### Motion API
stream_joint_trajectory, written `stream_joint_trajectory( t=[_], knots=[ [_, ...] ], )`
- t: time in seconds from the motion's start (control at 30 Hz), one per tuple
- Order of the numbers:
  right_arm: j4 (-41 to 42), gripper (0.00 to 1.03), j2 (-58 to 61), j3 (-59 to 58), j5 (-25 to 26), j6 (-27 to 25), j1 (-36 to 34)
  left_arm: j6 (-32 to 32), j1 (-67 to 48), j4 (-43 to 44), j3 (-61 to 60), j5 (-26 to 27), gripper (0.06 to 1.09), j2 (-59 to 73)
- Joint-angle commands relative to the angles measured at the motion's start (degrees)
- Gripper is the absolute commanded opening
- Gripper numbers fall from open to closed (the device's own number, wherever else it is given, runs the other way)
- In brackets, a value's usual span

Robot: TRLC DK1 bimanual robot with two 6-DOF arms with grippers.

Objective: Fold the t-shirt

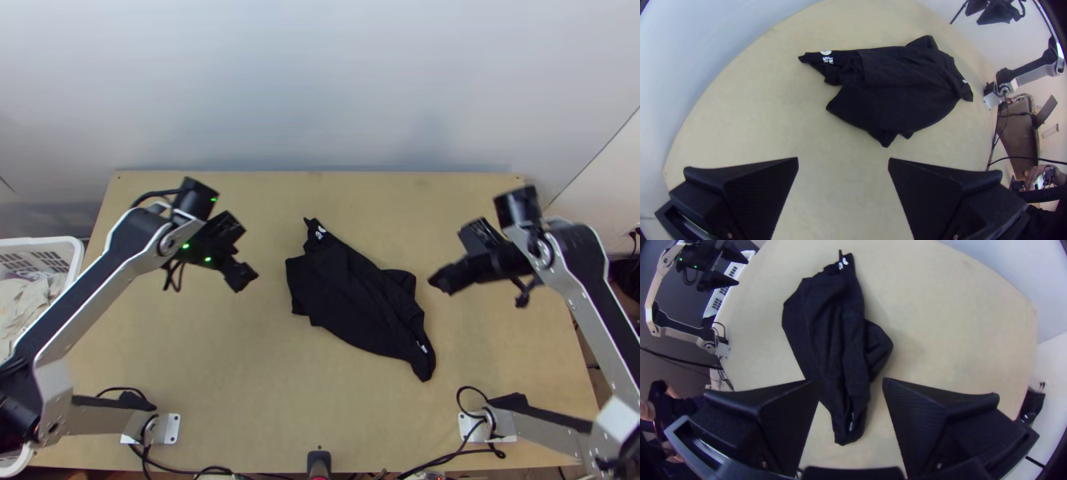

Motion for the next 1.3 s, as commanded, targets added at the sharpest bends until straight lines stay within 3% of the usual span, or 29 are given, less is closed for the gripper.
stream_joint_trajectory(
  t=[0.0, 0.2, 0.53, 0.9, 1.27],
  knots=[
    [1.7, 0.6, 11.3, 8.7, -6.6, -0.4, 6.1, 0.0, 4.6, 0.3, -5.5, -0.8, 1.04, -5.6],
    [4.2, 0.6, 22.4, 13.7, -12.1, -0.4, 7.6, 0.0, 6.8, 1.0, -7.5, -1.0, 1.04, -6.6],
    [4.4, 0.59, 34.8, 17.6, -15.0, -2.6, 7.5, 0.0, 9.2, 1.3, -8.9, -1.1, 1.04, -8.0],
    [4.6, 0.59, 36.4, 13.1, -14.8, -6.6, 6.3, -0.1, 10.5, 1.6, -9.9, -1.1, 1.04, -8.9],
    [7.2, 0.6, 38.8, 12.9, -12.3, -7.0, 5.8, 0.0, 10.7, 2.0, -10.0, -1.2, 1.04, -9.0]
  ],
)
